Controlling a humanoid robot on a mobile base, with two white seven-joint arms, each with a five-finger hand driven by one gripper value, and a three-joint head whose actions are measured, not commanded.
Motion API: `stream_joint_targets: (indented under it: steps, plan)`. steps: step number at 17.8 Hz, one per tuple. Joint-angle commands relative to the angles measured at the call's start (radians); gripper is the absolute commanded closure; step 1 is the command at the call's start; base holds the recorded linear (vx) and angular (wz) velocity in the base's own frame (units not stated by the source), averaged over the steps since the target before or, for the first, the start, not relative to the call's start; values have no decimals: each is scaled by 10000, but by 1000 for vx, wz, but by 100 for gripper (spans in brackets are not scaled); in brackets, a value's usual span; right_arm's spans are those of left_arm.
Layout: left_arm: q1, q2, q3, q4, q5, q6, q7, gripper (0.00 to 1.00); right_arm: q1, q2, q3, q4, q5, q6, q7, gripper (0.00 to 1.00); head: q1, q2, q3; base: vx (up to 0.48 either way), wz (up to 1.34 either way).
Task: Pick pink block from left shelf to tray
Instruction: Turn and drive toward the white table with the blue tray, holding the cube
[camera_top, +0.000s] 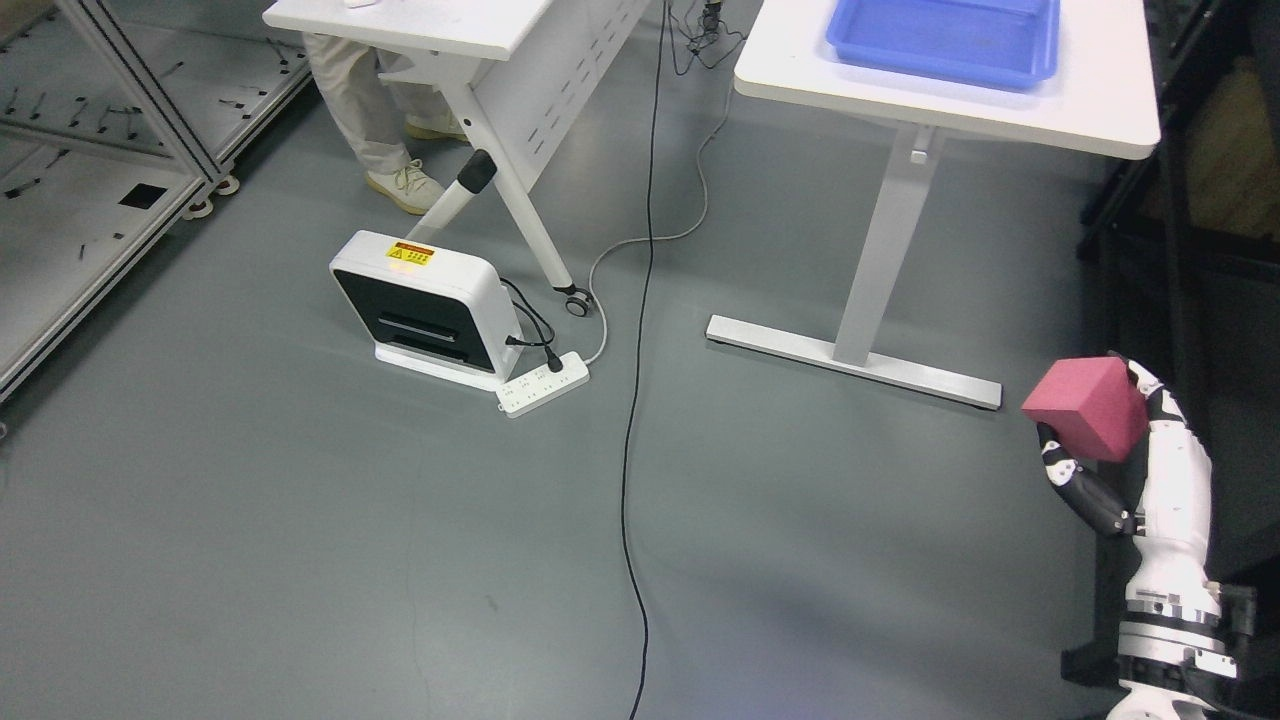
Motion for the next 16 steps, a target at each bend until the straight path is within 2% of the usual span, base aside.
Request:
stream_joint_targets:
  steps: [1,10,16]
  plan:
    - [92,175,0,0,-15,-6,-8,0,0,-174,36,-2,-6,-2,4,97,0,0,0,127,357]
    - [92,175,0,0,-15,-6,-8,0,-16,-174,36,13,-6,-2,4,97,0,0,0,197,158]
    - [92,175,0,0,-15,9,-8,0,-31,-174,36,-3,-6,-2,19,97,0,0,0,339,-167]
